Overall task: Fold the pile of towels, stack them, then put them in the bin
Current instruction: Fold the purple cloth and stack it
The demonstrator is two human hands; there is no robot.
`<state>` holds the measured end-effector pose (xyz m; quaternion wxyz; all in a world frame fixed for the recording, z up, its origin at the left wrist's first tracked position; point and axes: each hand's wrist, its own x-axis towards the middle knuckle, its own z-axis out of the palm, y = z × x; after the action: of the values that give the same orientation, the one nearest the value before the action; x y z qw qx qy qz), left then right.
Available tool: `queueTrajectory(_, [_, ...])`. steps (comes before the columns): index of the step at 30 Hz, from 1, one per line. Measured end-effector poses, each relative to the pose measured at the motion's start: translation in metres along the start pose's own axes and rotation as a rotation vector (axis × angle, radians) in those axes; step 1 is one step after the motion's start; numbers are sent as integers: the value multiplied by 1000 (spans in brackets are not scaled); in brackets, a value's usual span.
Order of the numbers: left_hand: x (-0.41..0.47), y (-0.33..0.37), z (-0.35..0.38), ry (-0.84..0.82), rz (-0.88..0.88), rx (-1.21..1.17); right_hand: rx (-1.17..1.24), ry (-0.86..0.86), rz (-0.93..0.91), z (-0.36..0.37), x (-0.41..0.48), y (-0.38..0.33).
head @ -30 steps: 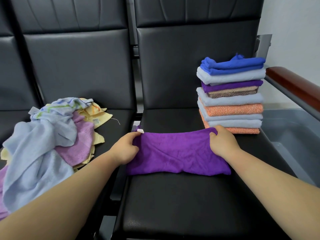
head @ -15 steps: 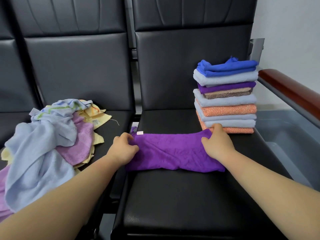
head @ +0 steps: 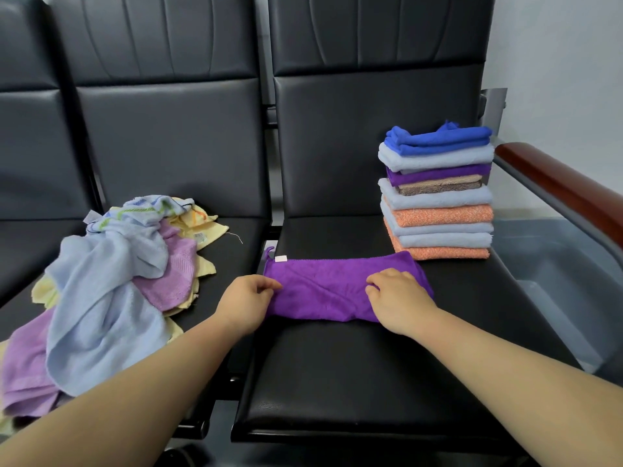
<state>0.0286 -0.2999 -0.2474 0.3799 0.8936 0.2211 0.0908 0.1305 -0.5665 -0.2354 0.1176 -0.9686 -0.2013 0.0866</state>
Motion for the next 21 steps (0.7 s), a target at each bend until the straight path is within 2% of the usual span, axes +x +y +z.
queueTrajectory(4, [-4, -7, -12, -113, 75, 201, 21, -5, 36, -1, 0, 13])
queueTrajectory(12, [-6, -16, -16, -206, 281, 479, -90, -50, 18, 2, -13, 13])
queueTrajectory(15, [-9, -5, -15, -165, 279, 570, -96, -25, 16, 1, -19, 11])
queueTrajectory(19, [-11, 19, -7, -54, 299, 719, -27, 102, -10, -5, -25, 12])
queueTrajectory(21, [-7, 29, 5, -33, 331, 711, -18, 150, -33, -7, -26, 11])
